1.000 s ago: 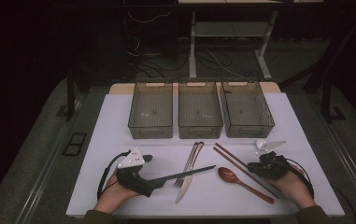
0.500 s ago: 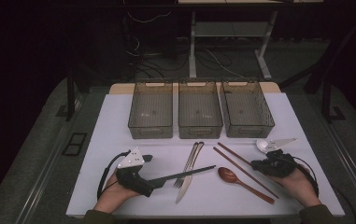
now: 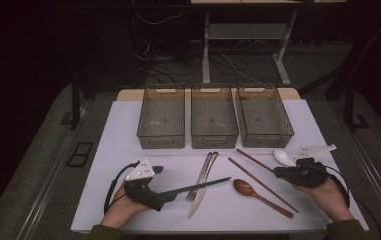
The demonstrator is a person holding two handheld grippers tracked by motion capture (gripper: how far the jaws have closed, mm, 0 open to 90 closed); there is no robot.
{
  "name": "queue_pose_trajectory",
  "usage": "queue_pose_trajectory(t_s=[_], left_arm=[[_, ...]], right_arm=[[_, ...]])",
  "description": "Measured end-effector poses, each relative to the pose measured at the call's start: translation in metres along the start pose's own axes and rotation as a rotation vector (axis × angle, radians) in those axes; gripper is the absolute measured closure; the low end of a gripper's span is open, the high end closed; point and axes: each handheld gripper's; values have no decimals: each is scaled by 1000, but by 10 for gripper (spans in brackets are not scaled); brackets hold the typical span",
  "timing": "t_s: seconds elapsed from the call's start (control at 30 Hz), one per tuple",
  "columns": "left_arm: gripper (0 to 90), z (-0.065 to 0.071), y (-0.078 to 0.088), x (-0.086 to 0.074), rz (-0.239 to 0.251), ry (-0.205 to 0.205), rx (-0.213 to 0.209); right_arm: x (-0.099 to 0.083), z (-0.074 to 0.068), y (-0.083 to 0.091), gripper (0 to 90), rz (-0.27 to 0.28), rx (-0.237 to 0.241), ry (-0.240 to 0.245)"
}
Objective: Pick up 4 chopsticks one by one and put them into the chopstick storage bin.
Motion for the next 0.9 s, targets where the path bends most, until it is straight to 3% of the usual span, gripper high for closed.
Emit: queue_pose_trajectory(t_s=[0.37,0.7,0.9], left_arm=[[0,0,0,0,10,3,0],[0,-2,-1,-1,15,-8,-4],[0,-1,1,-3,31,12,-10]], right_arm=[[8,-3,9,843,48,42,13],[31,-8,7,843,92,62,25],[44,-13,4,843,112,71,34]])
Point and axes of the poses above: each handheld gripper's, and its own axes: y roughly backward along the jaws, x roughly out of its top, z roughly to its right, and after that the axes turned 4 degrees about -z, right-handed
